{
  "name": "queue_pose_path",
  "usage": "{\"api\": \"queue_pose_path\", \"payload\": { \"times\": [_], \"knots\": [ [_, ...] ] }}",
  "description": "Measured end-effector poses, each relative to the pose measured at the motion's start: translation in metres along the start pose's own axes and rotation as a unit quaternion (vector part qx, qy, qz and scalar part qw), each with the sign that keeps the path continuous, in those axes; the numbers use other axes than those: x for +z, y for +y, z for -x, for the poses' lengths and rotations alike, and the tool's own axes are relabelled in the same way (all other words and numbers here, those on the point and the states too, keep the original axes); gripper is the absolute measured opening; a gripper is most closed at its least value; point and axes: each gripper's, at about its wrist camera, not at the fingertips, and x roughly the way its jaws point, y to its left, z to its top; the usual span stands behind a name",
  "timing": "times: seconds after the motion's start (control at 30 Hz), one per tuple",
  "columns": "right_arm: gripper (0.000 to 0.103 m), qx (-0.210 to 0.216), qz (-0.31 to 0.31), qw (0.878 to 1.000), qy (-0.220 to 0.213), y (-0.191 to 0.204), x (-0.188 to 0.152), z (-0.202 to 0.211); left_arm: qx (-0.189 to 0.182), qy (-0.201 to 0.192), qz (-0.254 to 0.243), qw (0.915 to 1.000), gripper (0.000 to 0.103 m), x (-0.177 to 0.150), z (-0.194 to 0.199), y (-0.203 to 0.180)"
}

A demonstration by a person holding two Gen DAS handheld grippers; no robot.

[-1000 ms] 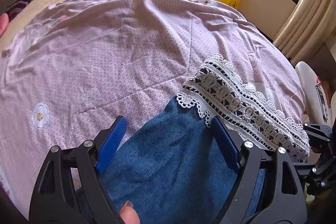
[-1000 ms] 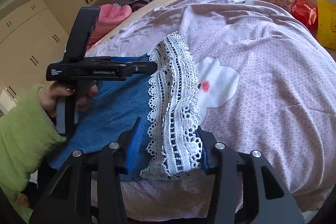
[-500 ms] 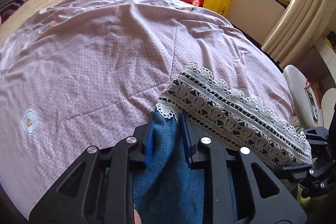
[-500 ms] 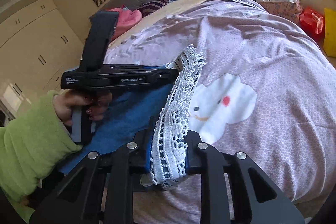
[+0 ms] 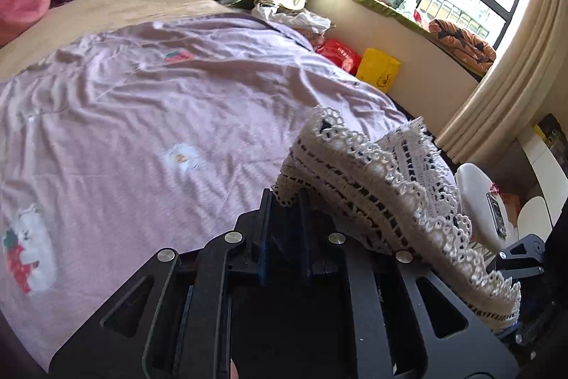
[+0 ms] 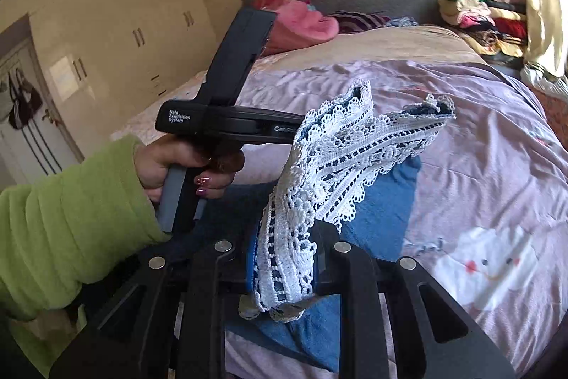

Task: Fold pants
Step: 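Grasp the lace-trimmed leg hem with the left tool and lift it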

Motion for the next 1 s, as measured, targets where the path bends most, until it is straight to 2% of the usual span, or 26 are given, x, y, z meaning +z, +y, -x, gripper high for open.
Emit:
{"api": "queue_pose_path", "payload": {
  "times": [0.07,0.13,0.17,0.23,0.37,0.43,0.63,0.73,0.8,0.83,0.87,0.9,0.93,0.97,1.0],
  "knots": [
    [0.020,0.002,0.031,0.999,0.026,0.023,-0.003,-0.026,0.016,0.010,0.019,0.9996,0.014,-0.015,0.007,0.018],
    [0.020,-0.001,0.058,0.997,0.057,0.041,-0.014,-0.054,0.032,0.024,0.059,0.9975,0.031,-0.034,0.016,0.040],
    [0.020,-0.002,0.066,0.995,0.071,0.047,-0.020,-0.065,0.028,0.029,0.079,0.9960,0.035,-0.043,0.022,0.050],
    [0.020,-0.002,0.076,0.993,0.095,0.057,-0.033,-0.085,0.014,0.030,0.112,0.9932,0.049,-0.058,0.033,0.064],
    [0.020,-0.021,0.110,0.988,0.111,0.071,-0.051,-0.102,-0.034,0.027,0.162,0.9858,0.057,-0.082,0.049,0.079],
    [0.020,-0.028,0.120,0.986,0.112,0.074,-0.054,-0.102,-0.044,0.024,0.178,0.9828,0.063,-0.087,0.052,0.082],
    [0.020,-0.041,0.143,0.983,0.106,0.081,-0.057,-0.104,-0.110,-0.009,0.237,0.9652,0.071,-0.085,0.056,0.090],
    [0.022,-0.043,0.156,0.981,0.109,0.085,-0.061,-0.108,-0.121,-0.004,0.235,0.9645,0.077,-0.081,0.052,0.082],
    [0.023,-0.041,0.154,0.981,0.111,0.085,-0.065,-0.110,-0.083,0.013,0.220,0.9718,0.076,-0.079,0.043,0.076],
    [0.024,-0.039,0.153,0.981,0.110,0.094,-0.066,-0.106,-0.063,0.025,0.215,0.9743,0.068,-0.079,0.038,0.073],
    [0.029,-0.033,0.148,0.982,0.110,0.093,-0.066,-0.105,-0.057,0.031,0.211,0.9753,0.059,-0.079,0.033,0.070],
    [0.032,-0.023,0.140,0.984,0.110,0.089,-0.064,-0.099,-0.050,0.035,0.206,0.9767,0.040,-0.080,0.030,0.069],
    [0.041,-0.013,0.131,0.985,0.109,0.087,-0.063,-0.096,-0.021,0.039,0.195,0.9799,0.021,-0.080,0.027,0.066],
    [0.051,-0.003,0.118,0.987,0.109,0.084,-0.061,-0.091,-0.004,0.042,0.190,0.9809,0.020,-0.080,0.024,0.066],
    [0.054,0.008,0.105,0.989,0.103,0.079,-0.058,-0.083,-0.005,0.038,0.193,0.9804,0.019,-0.080,0.025,0.066]
  ]
}}
